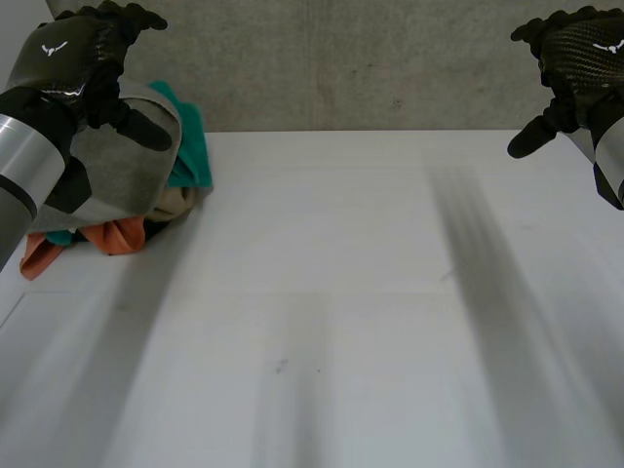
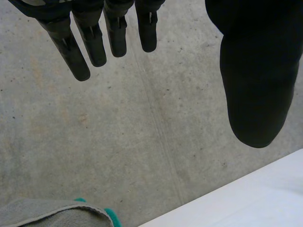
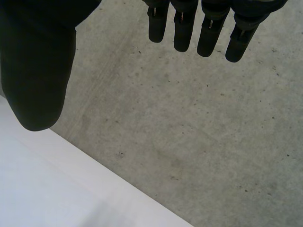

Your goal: Fold the laundry.

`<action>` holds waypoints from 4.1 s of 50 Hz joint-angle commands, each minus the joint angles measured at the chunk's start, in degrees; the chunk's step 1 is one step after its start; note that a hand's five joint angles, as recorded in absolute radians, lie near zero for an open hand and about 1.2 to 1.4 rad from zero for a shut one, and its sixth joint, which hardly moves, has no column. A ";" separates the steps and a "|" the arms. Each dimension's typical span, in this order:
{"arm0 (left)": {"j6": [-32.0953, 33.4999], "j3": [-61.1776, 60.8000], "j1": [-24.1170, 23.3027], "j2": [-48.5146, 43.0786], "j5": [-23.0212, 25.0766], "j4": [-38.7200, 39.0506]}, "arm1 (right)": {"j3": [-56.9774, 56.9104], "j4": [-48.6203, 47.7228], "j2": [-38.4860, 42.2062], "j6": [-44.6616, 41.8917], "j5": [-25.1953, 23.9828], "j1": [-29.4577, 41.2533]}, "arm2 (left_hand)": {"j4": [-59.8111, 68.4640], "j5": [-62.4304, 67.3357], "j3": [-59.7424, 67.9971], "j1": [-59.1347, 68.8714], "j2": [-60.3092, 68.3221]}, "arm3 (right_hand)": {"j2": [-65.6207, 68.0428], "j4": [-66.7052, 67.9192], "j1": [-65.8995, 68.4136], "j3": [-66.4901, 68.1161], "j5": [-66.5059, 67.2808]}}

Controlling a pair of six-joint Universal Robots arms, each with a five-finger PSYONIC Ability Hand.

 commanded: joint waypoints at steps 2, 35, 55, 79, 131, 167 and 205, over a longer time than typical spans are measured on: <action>0.13 1.28 -0.02 -0.70 0.00 -0.15 | 0.09 0.00 0.00 -0.01 0.09 -0.20 | -5.63 -5.56 -5.43 -5.50 -5.75 | -5.50 -5.86 -5.53 -5.94 -5.84; 33.79 43.81 12.11 -55.89 -1.85 15.40 | 0.71 0.09 3.60 -0.45 -0.18 0.24 | 0.24 0.31 0.43 0.37 0.12 | -5.50 -5.86 -5.53 -5.94 -5.84; 16.16 32.94 -4.92 -24.55 -8.09 14.79 | 0.44 0.17 5.28 -0.71 -0.35 0.32 | 64.16 64.23 64.35 64.29 64.04 | -5.50 -5.86 -5.53 -5.94 -5.84; -4.97 11.74 -33.60 -36.47 -15.91 4.07 | -0.35 1.14 6.41 -1.94 -0.35 -0.38 | 20.33 20.40 20.52 20.46 20.21 | -5.50 -5.86 -5.53 -5.94 -5.84; -6.03 21.13 -24.81 -45.17 -20.30 0.37 | 11.89 -5.70 21.27 -0.97 -0.97 3.05 | 64.16 64.23 64.35 64.29 64.04 | 64.50 64.14 64.47 64.06 64.16; 12.35 7.04 -6.88 -24.61 -10.22 22.62 | -8.62 -3.97 14.76 -20.92 2.20 1.03 | 64.16 64.23 64.35 64.29 64.04 | 64.50 64.14 64.47 64.06 64.16; 51.28 -3.67 -1.25 -20.38 -1.85 6.33 | -3.83 18.29 18.80 -34.04 -0.01 -9.96 | 64.16 64.23 64.35 64.29 64.04 | 64.50 64.14 64.47 64.06 64.16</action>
